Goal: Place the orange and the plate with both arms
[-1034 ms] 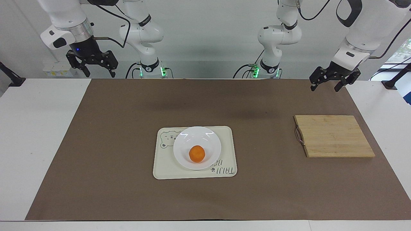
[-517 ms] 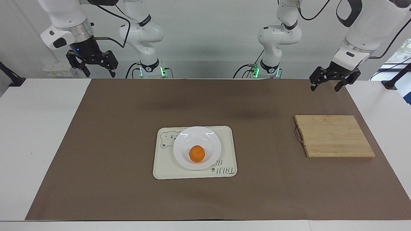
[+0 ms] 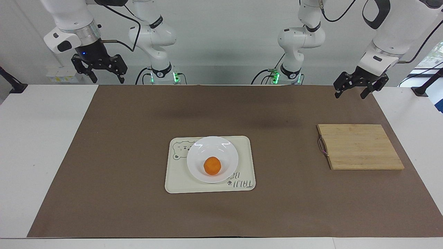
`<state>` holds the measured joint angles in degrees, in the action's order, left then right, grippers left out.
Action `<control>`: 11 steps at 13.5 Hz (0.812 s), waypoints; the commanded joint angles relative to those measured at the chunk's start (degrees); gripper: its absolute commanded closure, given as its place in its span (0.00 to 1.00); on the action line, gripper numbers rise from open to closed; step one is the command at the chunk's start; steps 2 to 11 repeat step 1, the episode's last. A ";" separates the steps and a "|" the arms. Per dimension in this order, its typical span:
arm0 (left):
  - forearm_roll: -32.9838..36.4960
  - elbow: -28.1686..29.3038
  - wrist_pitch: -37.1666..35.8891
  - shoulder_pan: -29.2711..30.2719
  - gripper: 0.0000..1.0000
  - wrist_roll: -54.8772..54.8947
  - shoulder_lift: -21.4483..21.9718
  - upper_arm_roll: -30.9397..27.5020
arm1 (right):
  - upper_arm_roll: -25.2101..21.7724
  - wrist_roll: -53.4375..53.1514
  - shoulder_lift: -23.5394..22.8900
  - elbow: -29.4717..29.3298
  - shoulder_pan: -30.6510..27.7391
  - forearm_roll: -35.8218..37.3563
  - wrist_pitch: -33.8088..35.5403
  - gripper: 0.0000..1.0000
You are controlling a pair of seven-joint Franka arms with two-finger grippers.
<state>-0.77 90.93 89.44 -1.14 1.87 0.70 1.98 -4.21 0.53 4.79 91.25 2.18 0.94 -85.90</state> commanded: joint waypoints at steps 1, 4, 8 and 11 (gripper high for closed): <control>0.42 -0.67 0.03 0.00 0.00 0.68 -0.35 -0.14 | 0.25 -1.23 1.10 0.77 -0.07 -0.85 0.47 0.00; 0.42 -0.67 0.03 0.00 0.00 0.68 -0.35 -0.14 | 0.25 -1.23 1.10 0.77 -0.07 -0.85 0.47 0.00; 0.42 -0.67 0.03 0.00 0.00 0.68 -0.35 -0.14 | 0.25 -1.23 1.10 0.77 -0.07 -0.85 0.47 0.00; 0.42 -0.67 0.03 0.00 0.00 0.68 -0.35 -0.14 | 0.25 -1.23 1.10 0.77 -0.07 -0.85 0.47 0.00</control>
